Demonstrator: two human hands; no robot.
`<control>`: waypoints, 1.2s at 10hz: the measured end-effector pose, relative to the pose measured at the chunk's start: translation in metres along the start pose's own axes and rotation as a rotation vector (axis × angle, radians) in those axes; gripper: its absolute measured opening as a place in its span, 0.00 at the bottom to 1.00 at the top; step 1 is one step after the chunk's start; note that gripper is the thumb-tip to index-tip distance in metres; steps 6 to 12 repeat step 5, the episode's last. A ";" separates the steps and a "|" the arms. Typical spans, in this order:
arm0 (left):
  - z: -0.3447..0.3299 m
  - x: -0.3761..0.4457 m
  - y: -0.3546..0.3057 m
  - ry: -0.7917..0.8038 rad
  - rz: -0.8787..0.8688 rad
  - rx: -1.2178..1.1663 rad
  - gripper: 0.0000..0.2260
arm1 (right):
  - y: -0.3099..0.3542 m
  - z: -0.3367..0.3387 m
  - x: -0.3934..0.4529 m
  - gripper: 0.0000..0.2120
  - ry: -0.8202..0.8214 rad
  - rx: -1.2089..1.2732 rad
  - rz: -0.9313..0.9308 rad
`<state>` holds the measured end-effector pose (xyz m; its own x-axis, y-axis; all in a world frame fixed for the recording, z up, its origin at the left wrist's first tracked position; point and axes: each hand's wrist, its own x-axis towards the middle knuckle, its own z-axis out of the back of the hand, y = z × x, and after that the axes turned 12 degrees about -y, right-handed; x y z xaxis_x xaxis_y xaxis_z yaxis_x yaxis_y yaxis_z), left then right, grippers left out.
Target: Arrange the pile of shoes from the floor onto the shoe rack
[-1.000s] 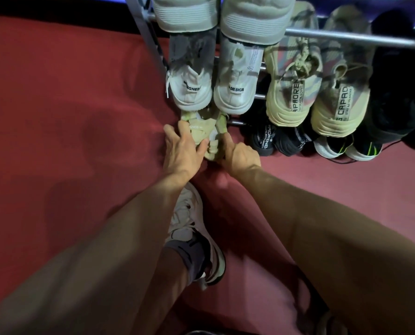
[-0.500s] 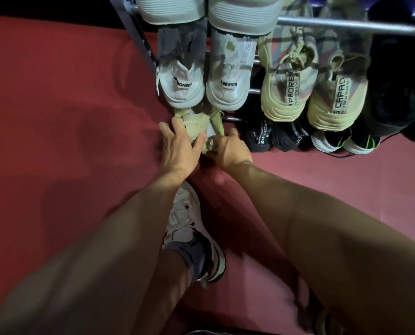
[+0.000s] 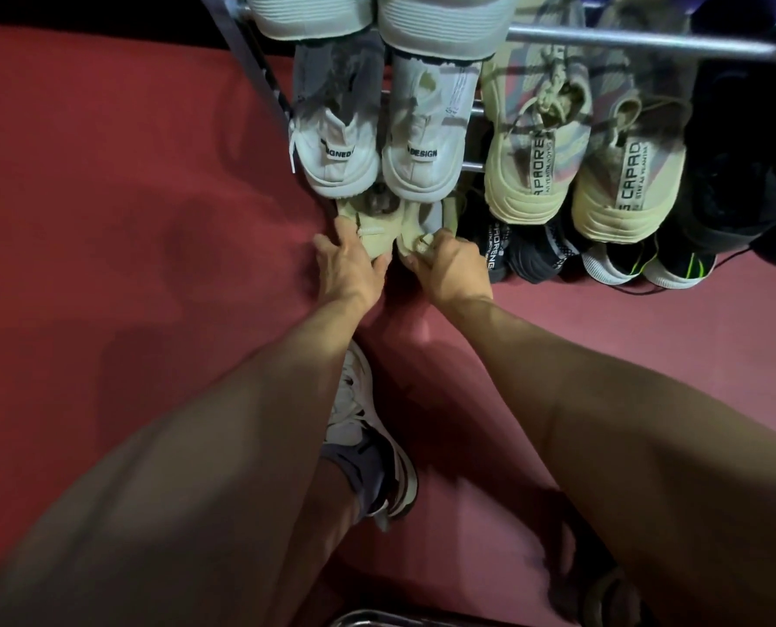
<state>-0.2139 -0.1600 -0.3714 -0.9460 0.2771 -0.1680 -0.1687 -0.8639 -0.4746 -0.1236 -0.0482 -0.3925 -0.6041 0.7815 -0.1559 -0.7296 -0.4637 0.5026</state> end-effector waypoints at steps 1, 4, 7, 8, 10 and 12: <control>-0.001 -0.001 0.002 -0.131 -0.021 -0.054 0.24 | 0.003 -0.003 -0.001 0.26 0.010 0.036 0.002; 0.014 -0.011 -0.012 0.065 0.121 -0.049 0.40 | 0.003 0.023 -0.016 0.30 0.105 0.062 0.122; 0.029 -0.027 -0.013 0.143 0.118 0.041 0.38 | 0.005 0.039 -0.023 0.26 0.207 0.037 0.123; 0.029 -0.027 -0.013 0.143 0.118 0.041 0.38 | 0.005 0.039 -0.023 0.26 0.207 0.037 0.123; 0.029 -0.027 -0.013 0.143 0.118 0.041 0.38 | 0.005 0.039 -0.023 0.26 0.207 0.037 0.123; 0.029 -0.027 -0.013 0.143 0.118 0.041 0.38 | 0.005 0.039 -0.023 0.26 0.207 0.037 0.123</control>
